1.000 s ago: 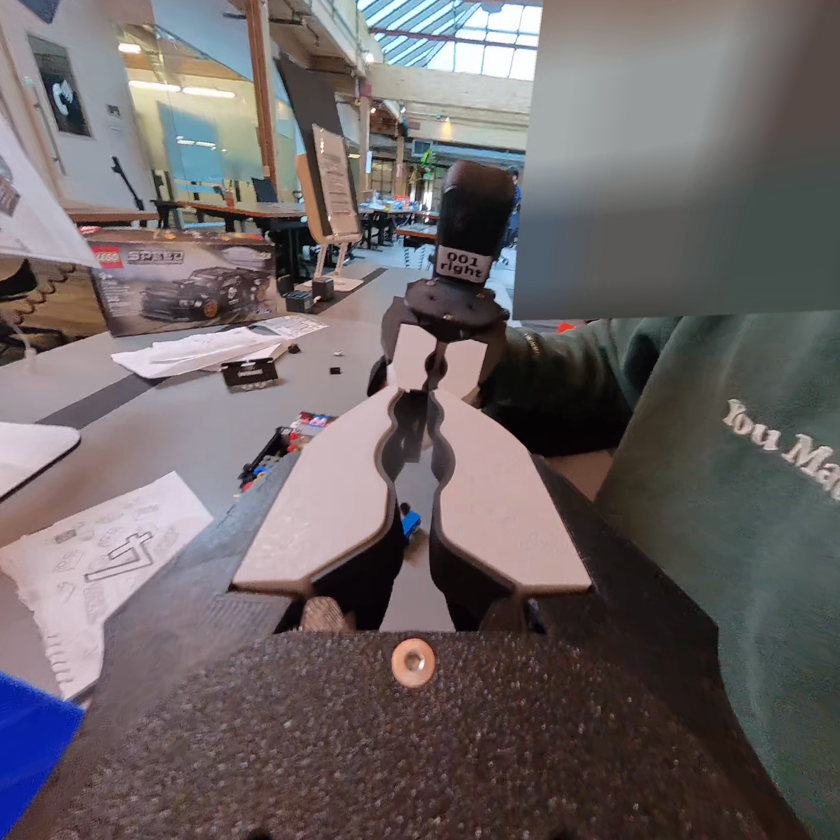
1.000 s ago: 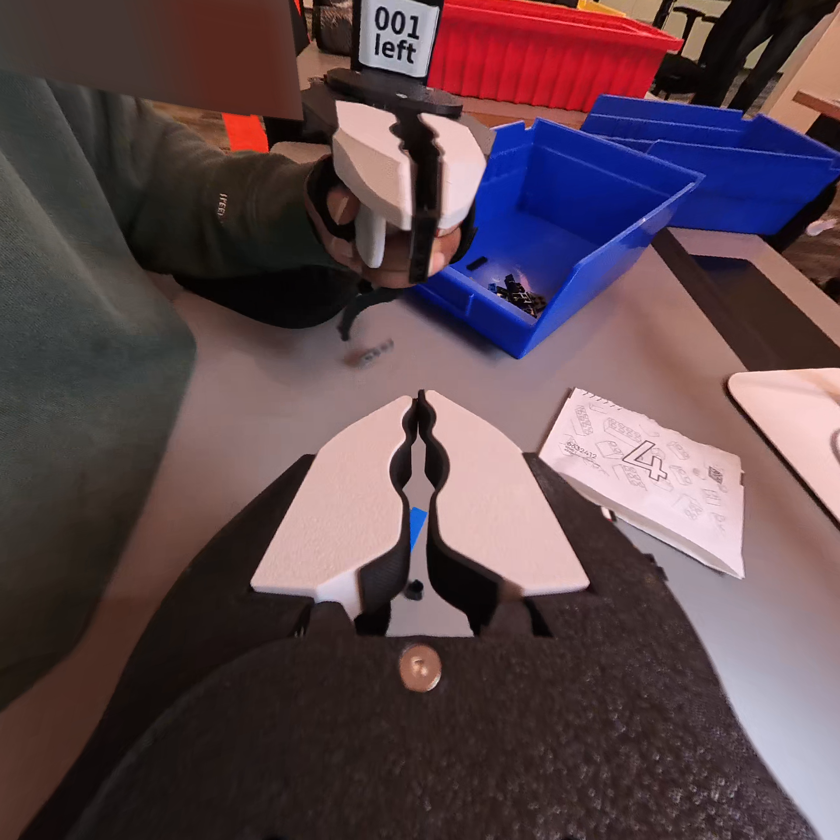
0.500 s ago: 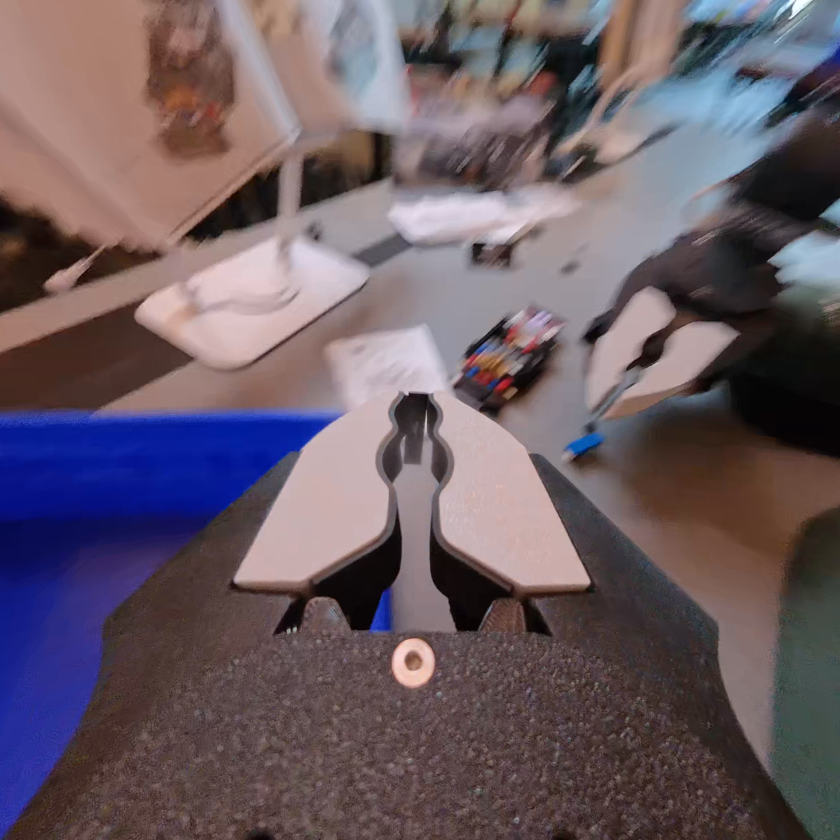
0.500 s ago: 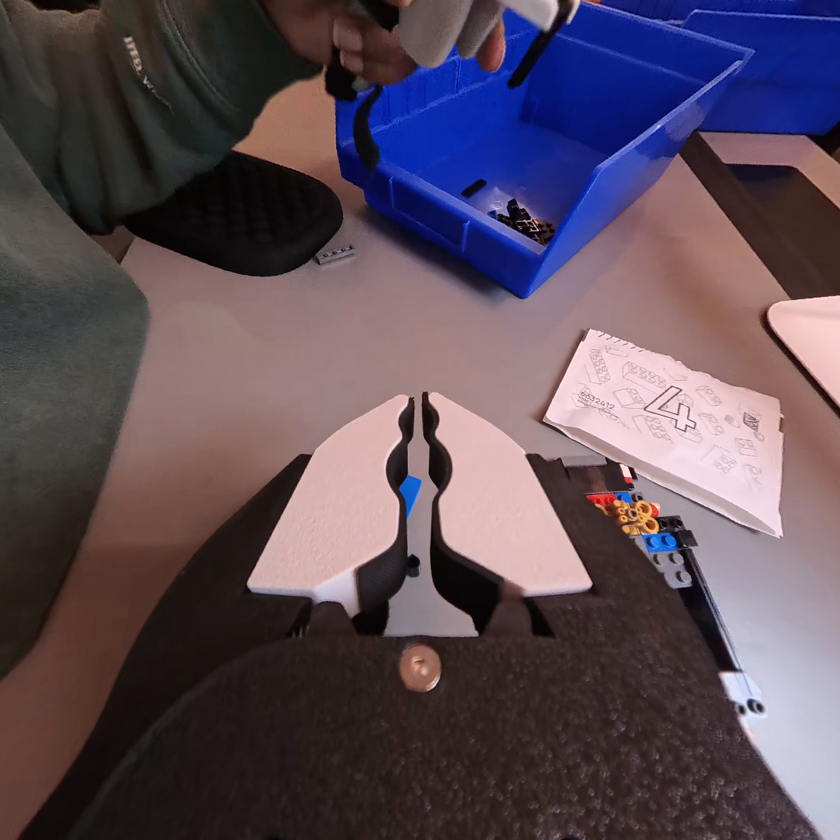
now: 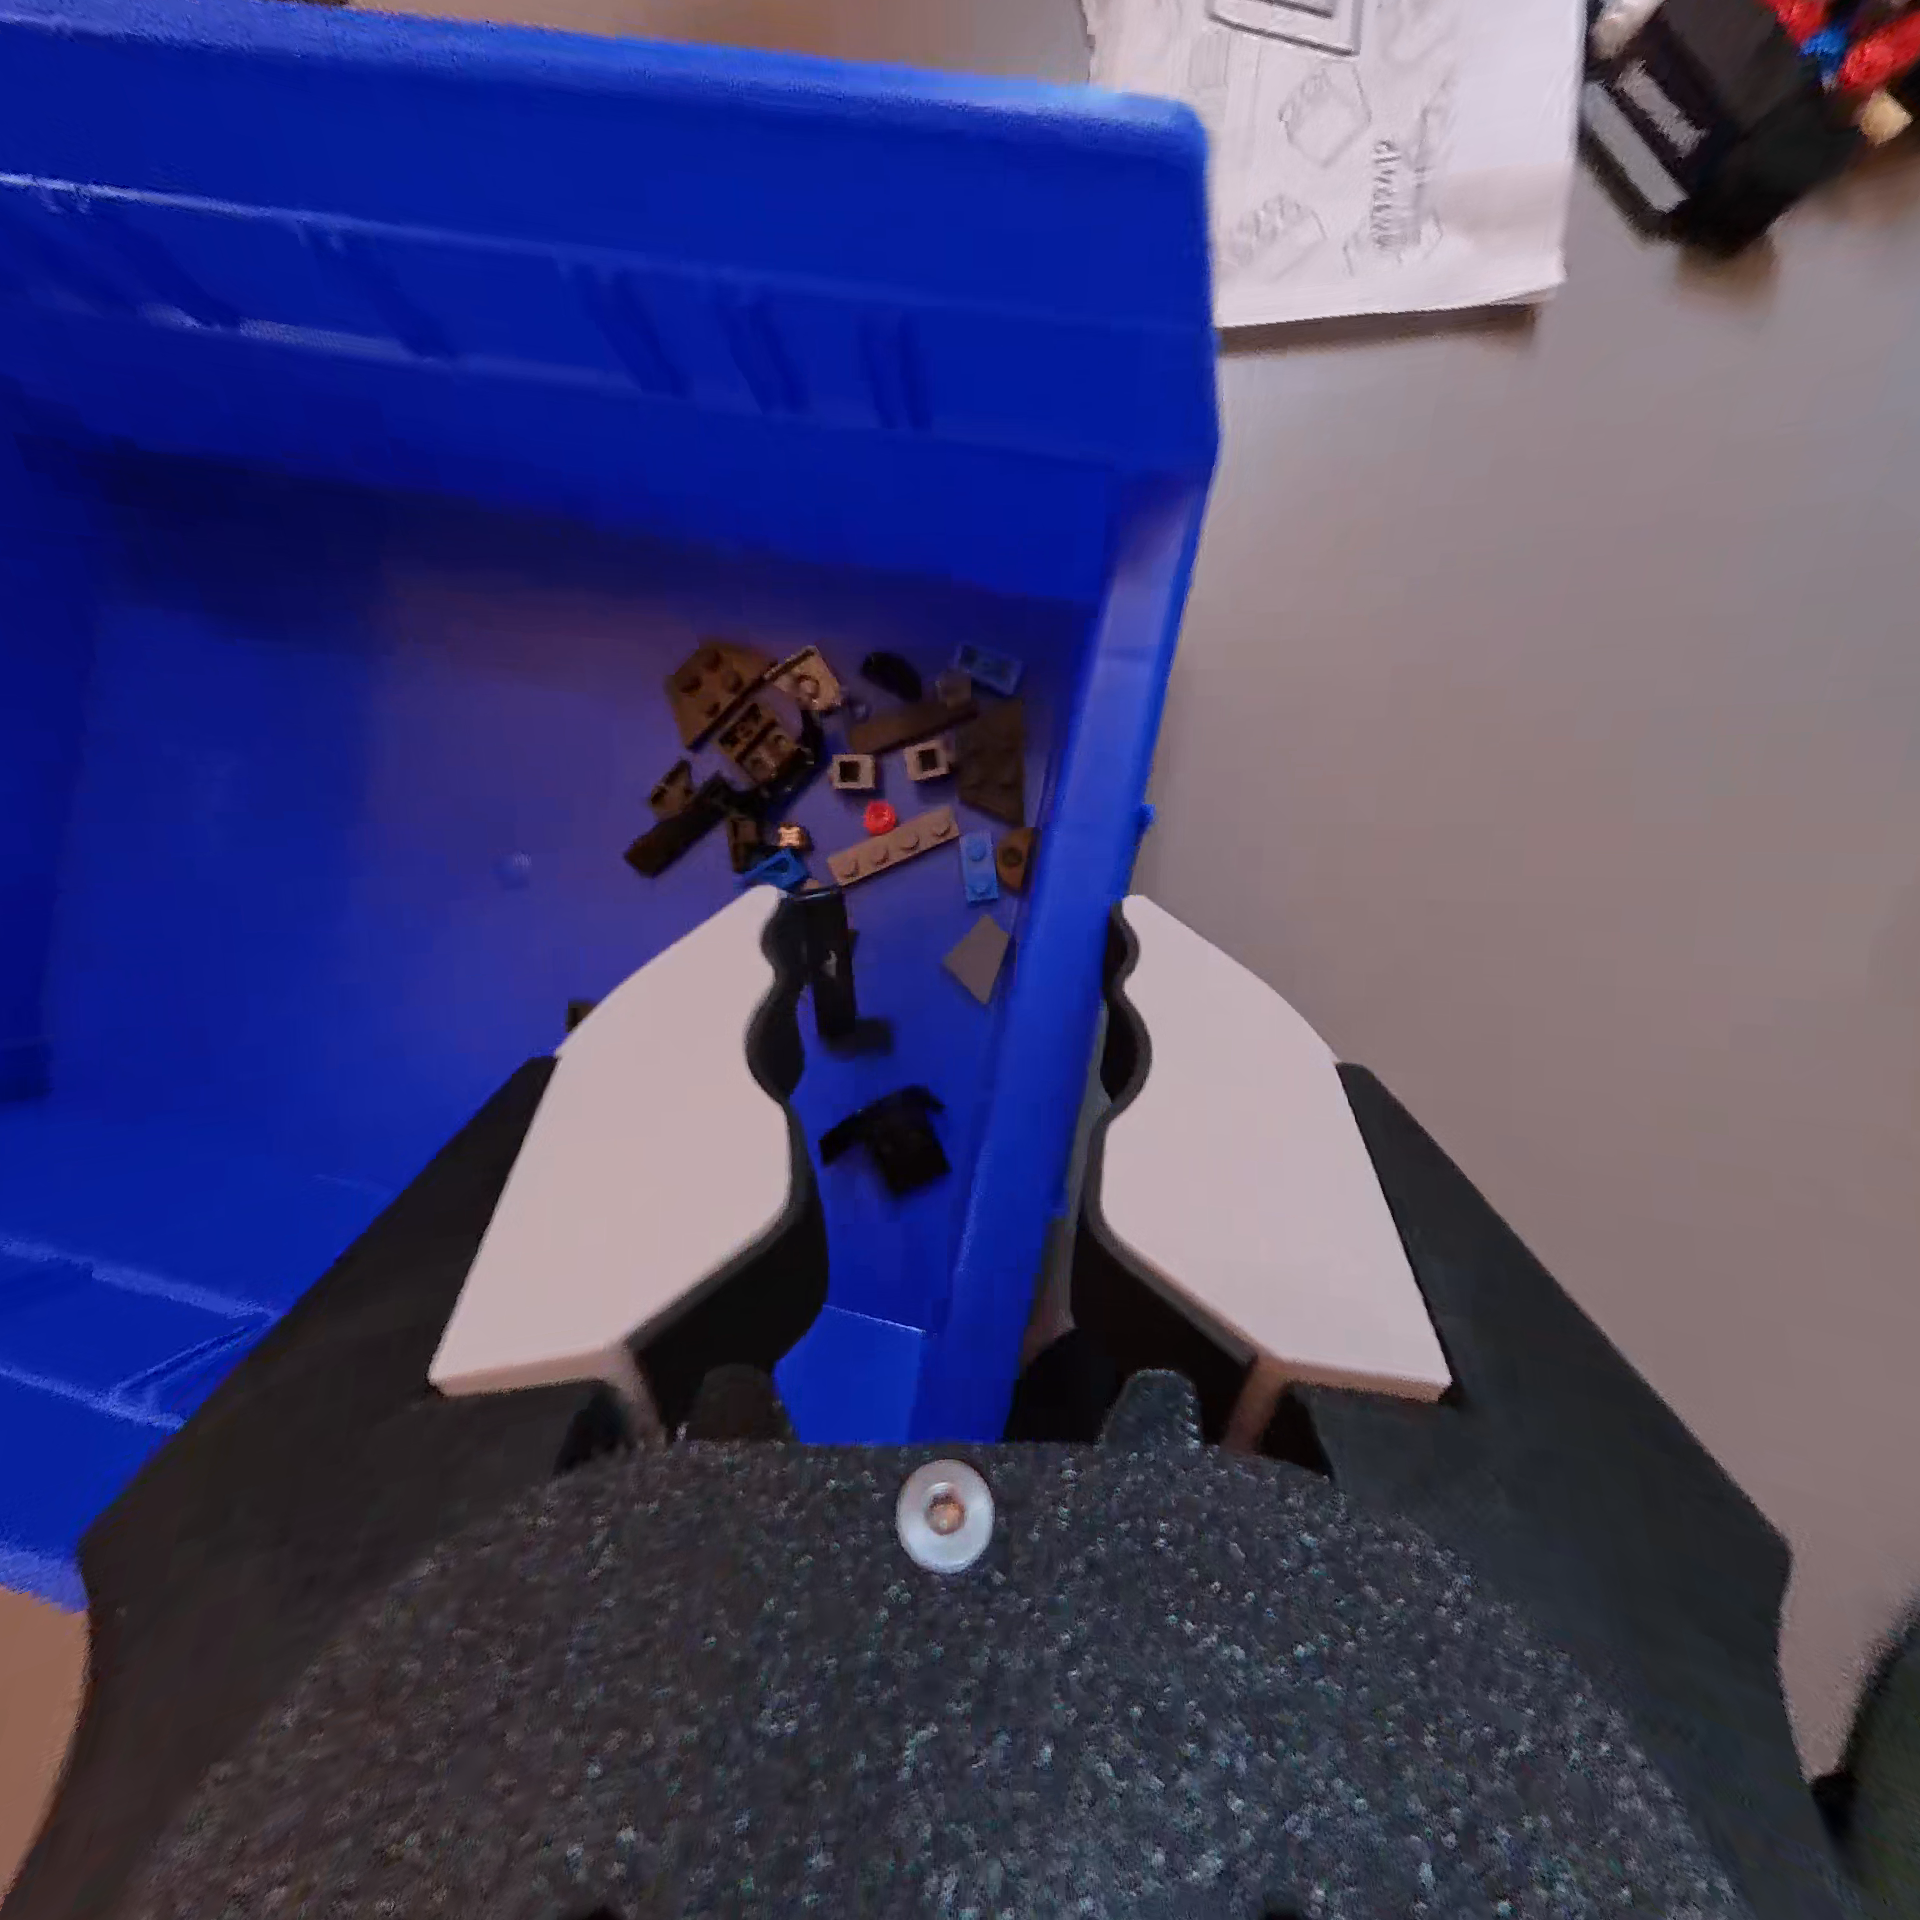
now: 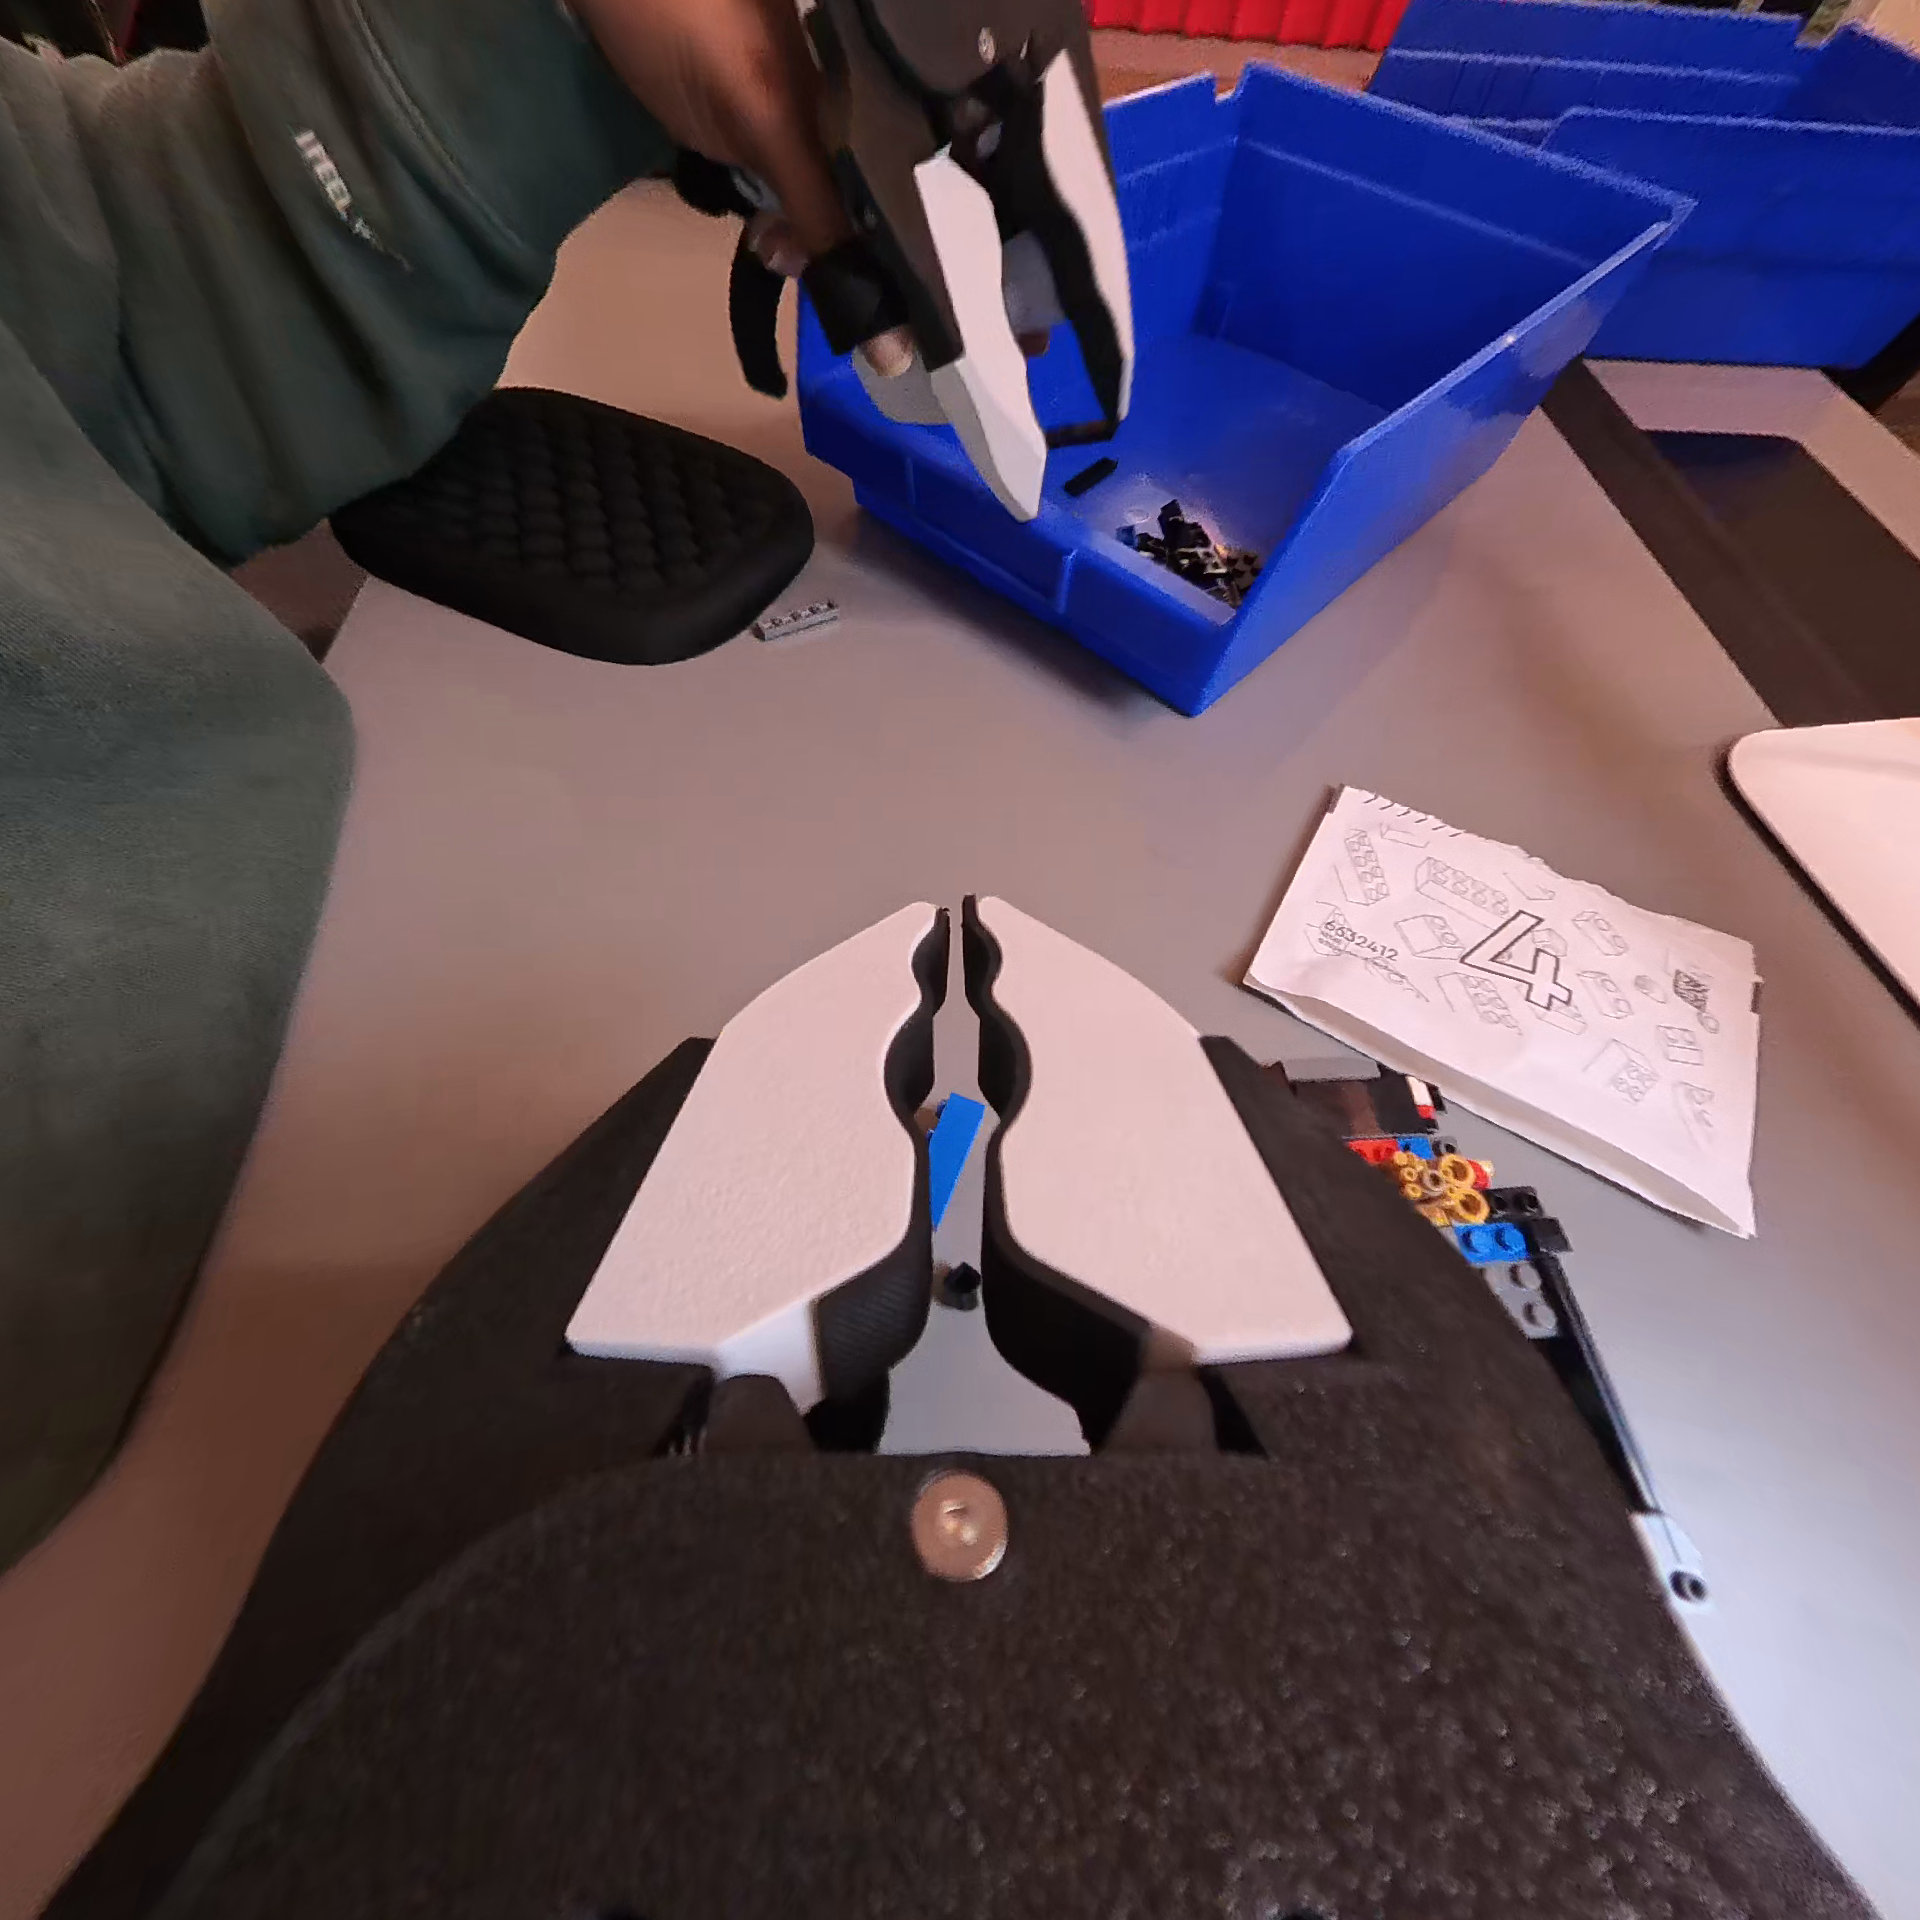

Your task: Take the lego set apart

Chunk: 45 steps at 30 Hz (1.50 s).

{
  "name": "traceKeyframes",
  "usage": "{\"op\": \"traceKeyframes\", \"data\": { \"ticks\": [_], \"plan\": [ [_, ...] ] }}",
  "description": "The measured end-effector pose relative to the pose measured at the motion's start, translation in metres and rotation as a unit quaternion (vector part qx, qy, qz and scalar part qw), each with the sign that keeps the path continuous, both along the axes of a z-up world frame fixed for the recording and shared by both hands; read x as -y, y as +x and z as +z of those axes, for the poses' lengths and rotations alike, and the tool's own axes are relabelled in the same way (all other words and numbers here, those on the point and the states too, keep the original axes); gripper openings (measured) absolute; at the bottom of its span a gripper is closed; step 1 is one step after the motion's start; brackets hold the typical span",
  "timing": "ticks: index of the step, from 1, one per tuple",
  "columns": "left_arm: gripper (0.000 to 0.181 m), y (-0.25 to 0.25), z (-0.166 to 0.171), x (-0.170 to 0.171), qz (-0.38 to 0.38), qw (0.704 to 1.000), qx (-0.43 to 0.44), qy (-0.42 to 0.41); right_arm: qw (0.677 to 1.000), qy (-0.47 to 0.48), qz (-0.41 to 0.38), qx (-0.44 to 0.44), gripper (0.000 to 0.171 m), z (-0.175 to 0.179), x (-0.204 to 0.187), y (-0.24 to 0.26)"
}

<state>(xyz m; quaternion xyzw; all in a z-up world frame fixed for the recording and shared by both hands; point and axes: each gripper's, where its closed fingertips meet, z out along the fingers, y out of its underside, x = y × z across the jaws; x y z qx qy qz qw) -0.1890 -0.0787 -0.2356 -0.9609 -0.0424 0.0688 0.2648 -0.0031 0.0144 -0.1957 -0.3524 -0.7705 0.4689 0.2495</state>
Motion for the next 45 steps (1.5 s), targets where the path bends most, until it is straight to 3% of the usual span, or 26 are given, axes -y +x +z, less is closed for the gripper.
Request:
{"op": "traceKeyframes", "data": {
  "ticks": [5,8,11,13,16,22,24,27,33,35,37,45],
  "plan": [
    [0.065,0.039,-0.024,0.016,-0.081,0.993,0.035,-0.078,1.0,-0.015,-0.008,-0.009,0.002,0.008,-0.005,0.01],
    [0.063,0.038,-0.017,0.017,-0.084,0.995,0.003,-0.058,1.0,-0.017,-0.023,-0.01,0.002,0.007,-0.011,0.019],
    [0.043,0.044,0.001,0.026,-0.072,0.997,-0.003,-0.03,0.999,-0.026,-0.038,-0.011,0.002,0.005,-0.016,0.028],
    [0.034,0.06,-0.004,0.044,-0.085,0.994,0.026,-0.064,0.998,-0.032,-0.043,-0.011,0.002,0.004,-0.019,0.035],
    [0.045,0.08,-0.032,0.066,-0.107,0.984,0.062,-0.129,0.998,-0.032,-0.045,-0.011,0.002,0.003,-0.02,0.042],
    [0.048,0.076,-0.054,0.069,-0.064,0.984,0.07,-0.15,0.998,-0.026,-0.051,-0.019,0.003,0.006,-0.022,0.049],
    [0.037,0.075,-0.054,0.067,-0.059,0.984,0.069,-0.152,0.998,-0.026,-0.053,-0.02,0.002,0.006,-0.023,0.051],
    [0.0,0.087,-0.054,0.068,-0.093,0.979,0.083,-0.159,0.998,-0.019,-0.062,-0.026,0.002,0.008,-0.027,0.053],
    [0.0,0.086,-0.052,0.056,-0.1,0.984,0.059,-0.135,0.995,-0.022,-0.088,-0.042,0.002,0.014,-0.039,0.054],
    [0.023,0.089,-0.05,0.048,-0.109,0.985,0.054,-0.119,0.994,-0.024,-0.093,-0.041,0.002,0.013,-0.041,0.055],
    [0.031,0.085,-0.052,0.047,-0.138,0.981,0.022,-0.133,0.994,-0.023,-0.095,-0.041,0.002,0.013,-0.041,0.055],
    [0.044,0.081,-0.051,0.039,-0.227,0.961,0.021,-0.154,0.995,-0.02,-0.095,-0.033,0.002,0.009,-0.042,0.056]
  ]
}}
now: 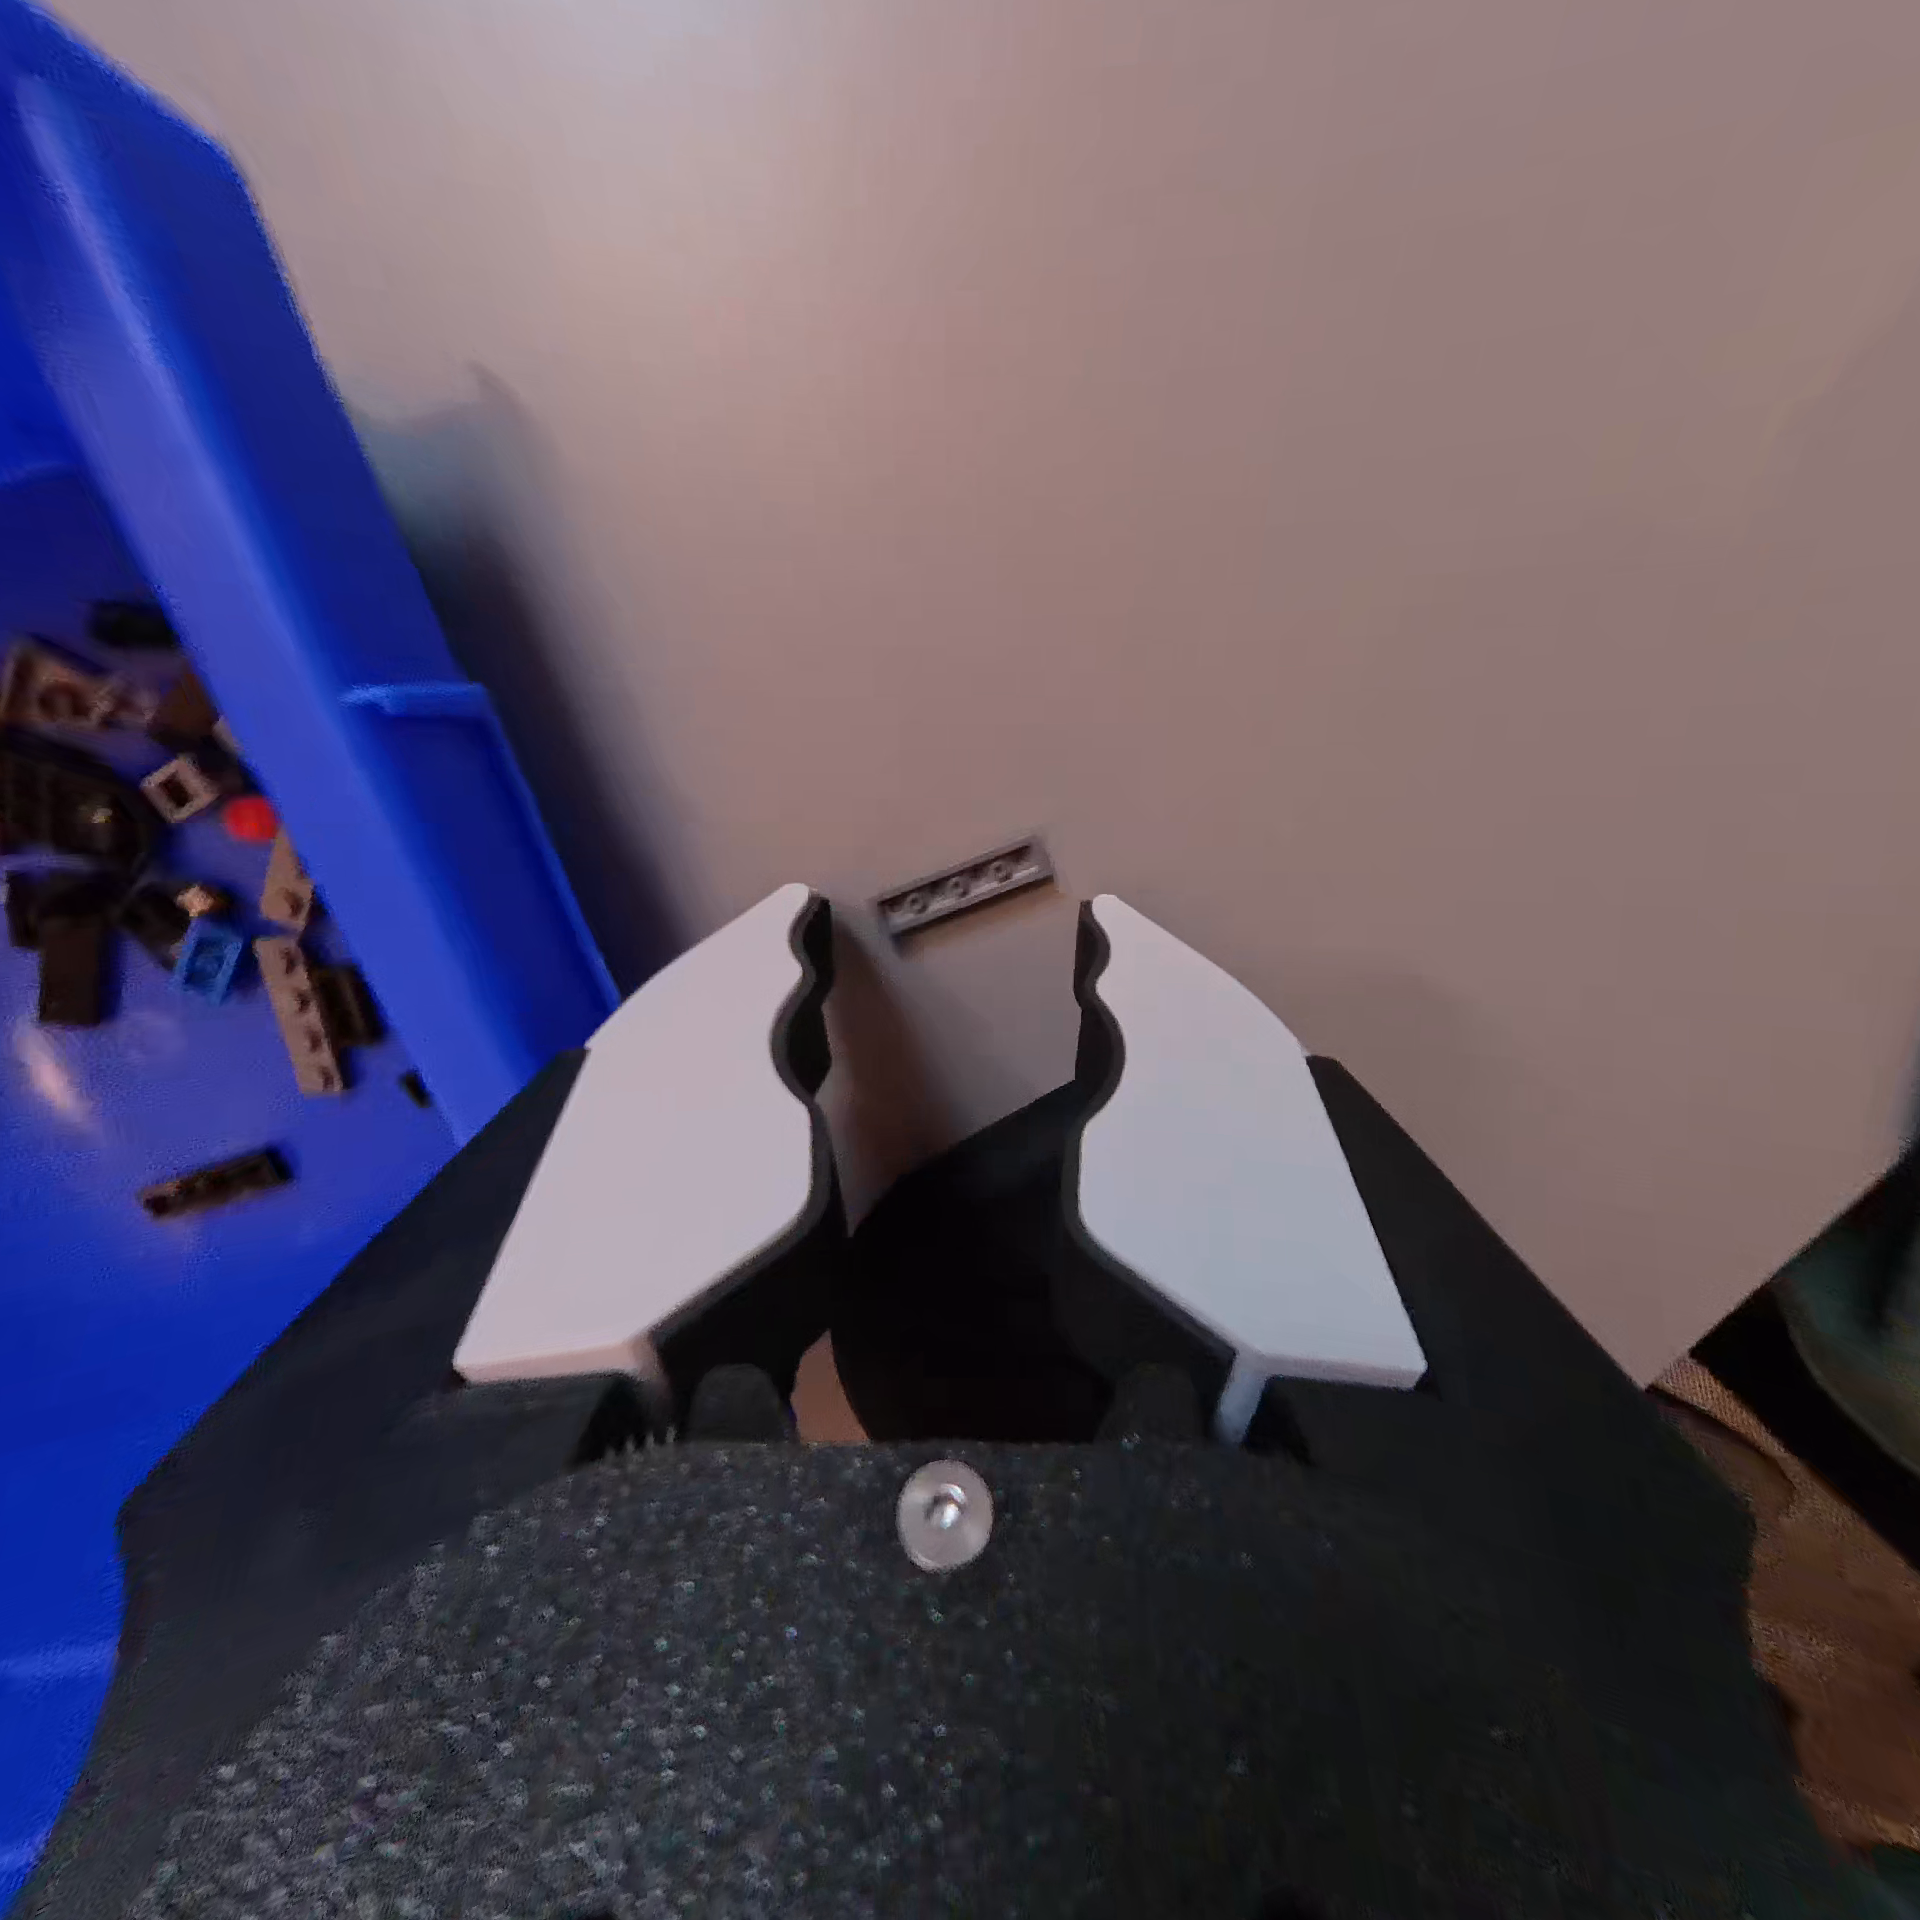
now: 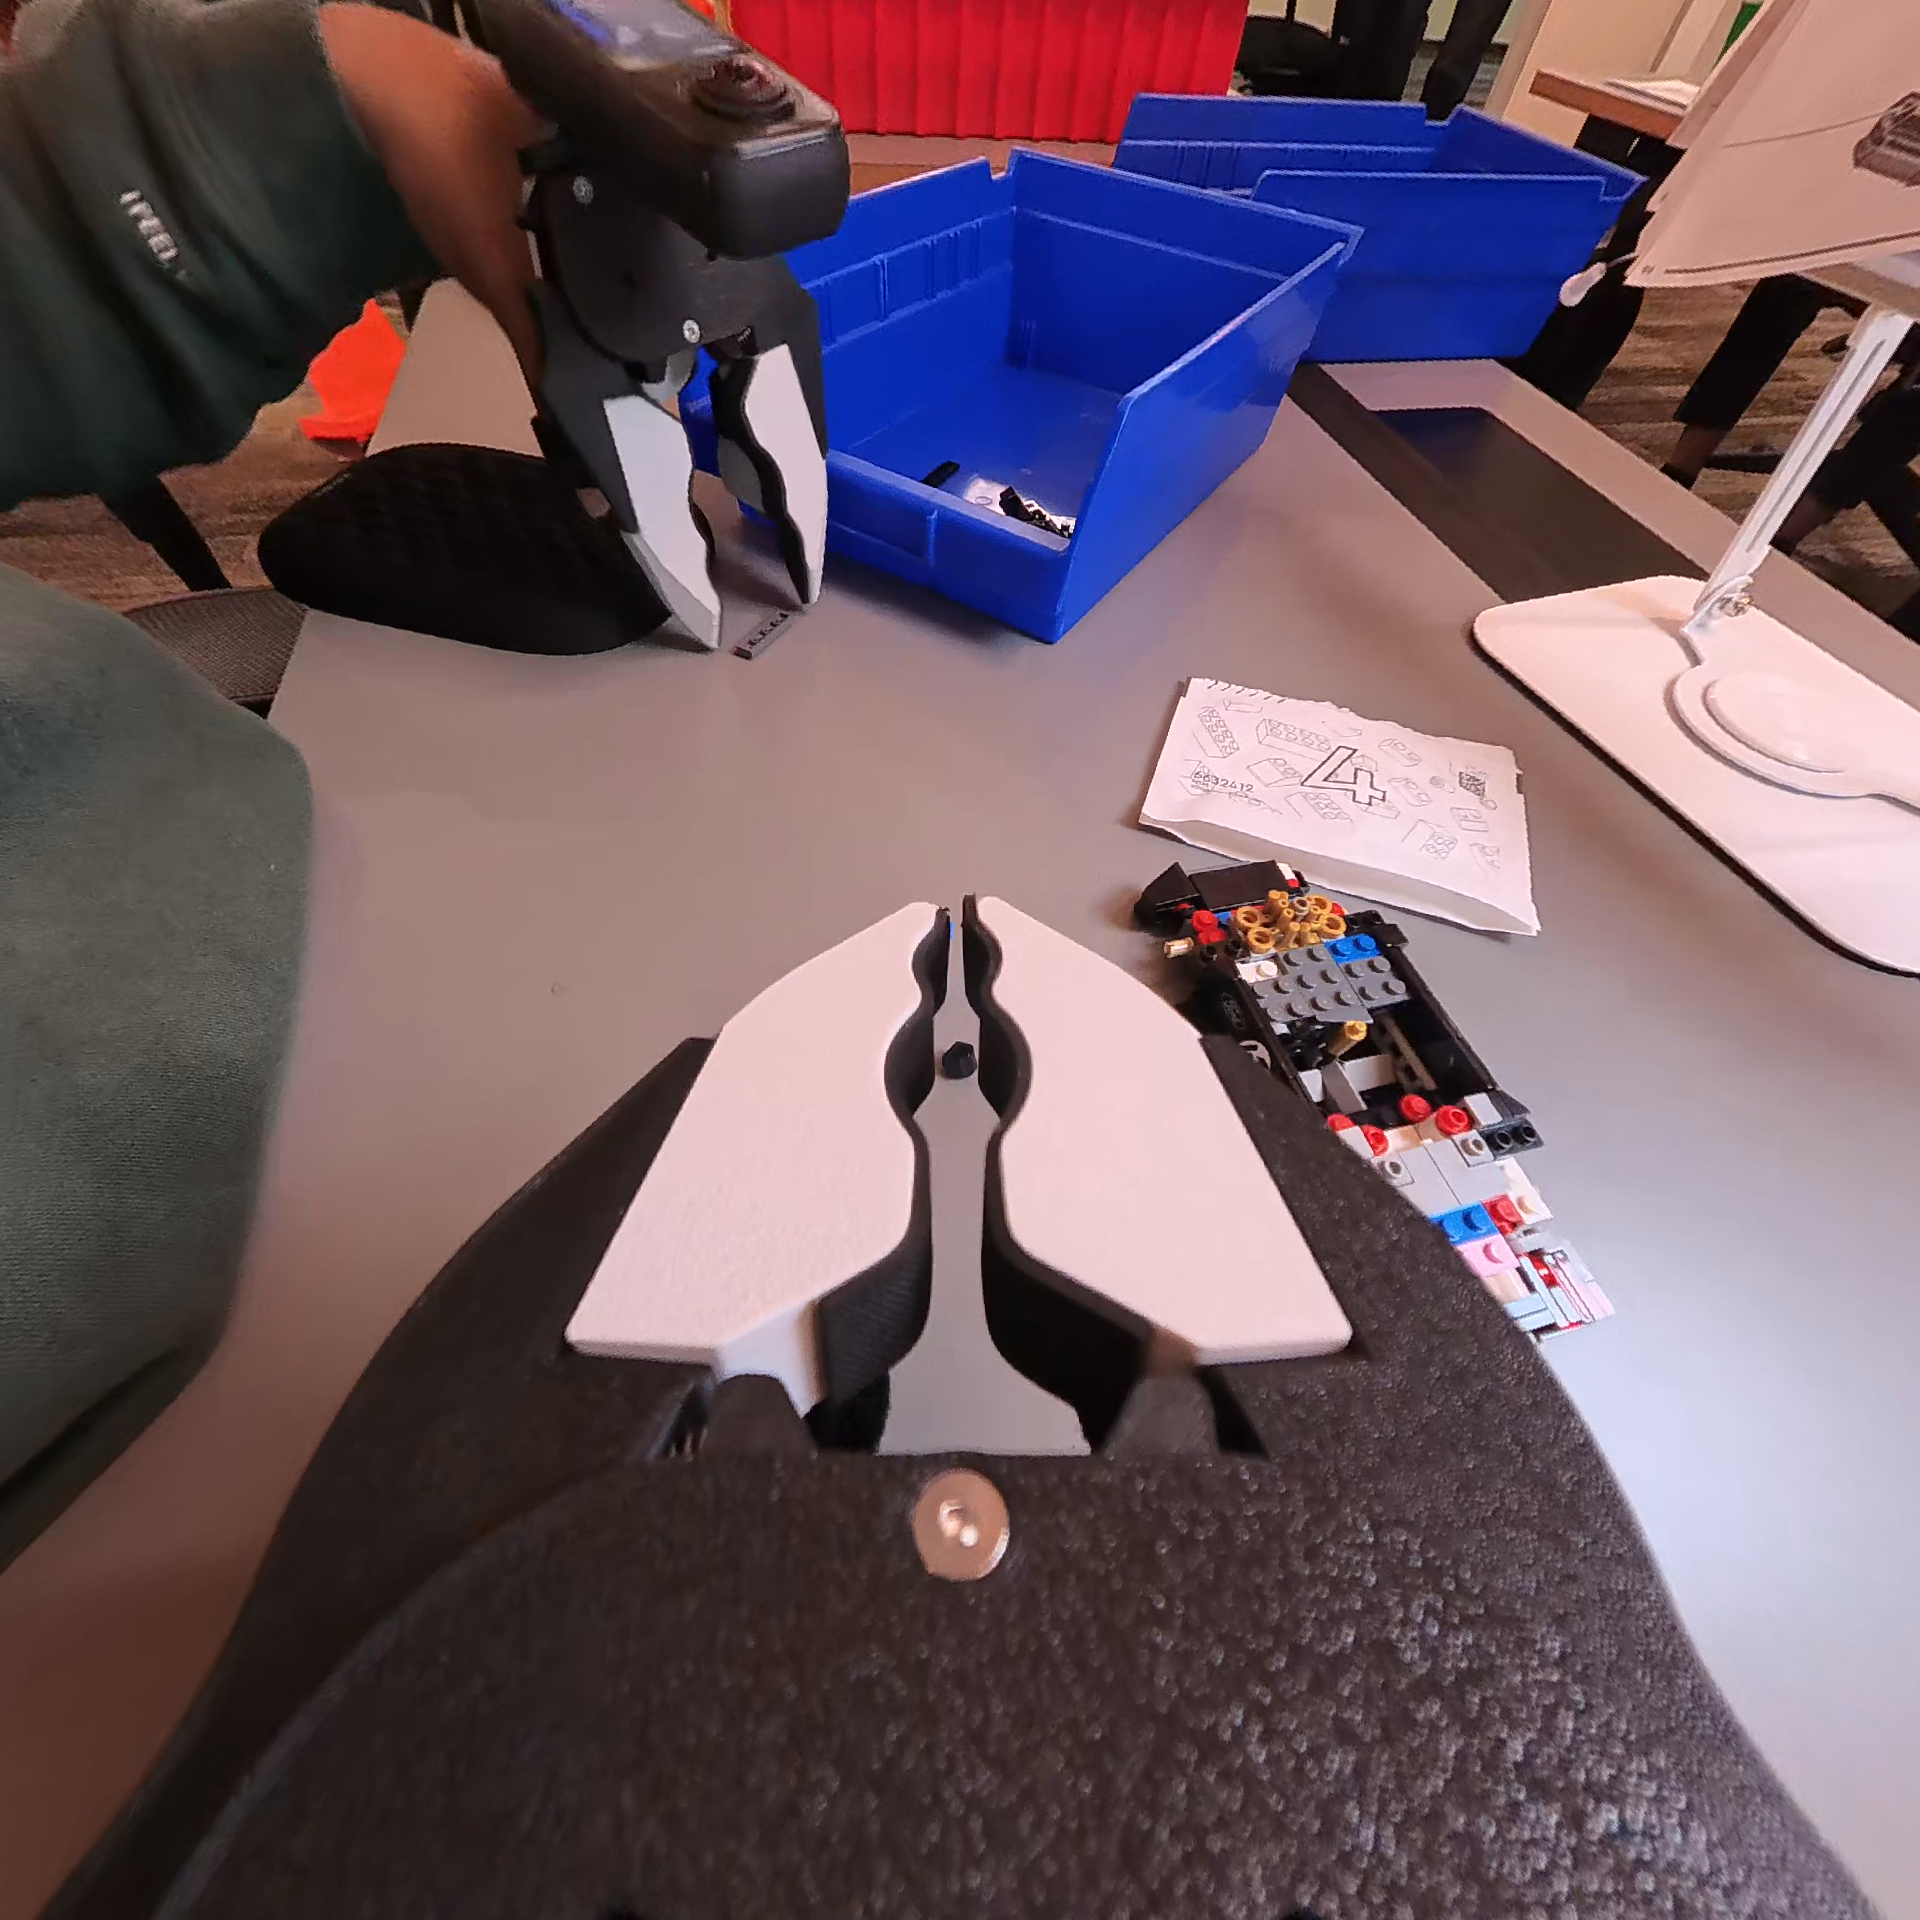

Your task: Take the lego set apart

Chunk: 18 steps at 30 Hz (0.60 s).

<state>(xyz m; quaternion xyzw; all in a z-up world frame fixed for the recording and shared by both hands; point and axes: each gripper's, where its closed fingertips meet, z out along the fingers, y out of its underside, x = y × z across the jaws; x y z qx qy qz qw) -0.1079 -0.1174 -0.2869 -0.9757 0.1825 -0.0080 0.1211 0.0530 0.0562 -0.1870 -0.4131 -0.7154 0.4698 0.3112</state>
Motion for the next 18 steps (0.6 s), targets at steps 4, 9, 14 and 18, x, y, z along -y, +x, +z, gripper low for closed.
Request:
{"op": "traceKeyframes", "data": {
  "ticks": [4,9,14,18],
  "plan": [
    [0.036,0.005,-0.003,0.001,-0.057,0.998,0.011,-0.025,1.0,0.0,0.0,0.007,0.002,-0.004,-0.001,-0.001],
    [0.009,0.014,-0.003,0.002,-0.115,0.992,0.011,-0.046,1.0,0.001,0.0,0.016,0.003,-0.009,-0.001,-0.001],
    [0.008,0.024,0.006,-0.009,-0.107,0.994,0.033,-0.01,1.0,0.001,-0.006,0.013,0.002,-0.007,-0.004,-0.002],
    [0.008,-0.029,0.052,-0.046,0.037,0.991,-0.038,0.126,1.0,-0.001,-0.008,0.011,0.002,-0.007,-0.006,-0.002]
  ]
}}
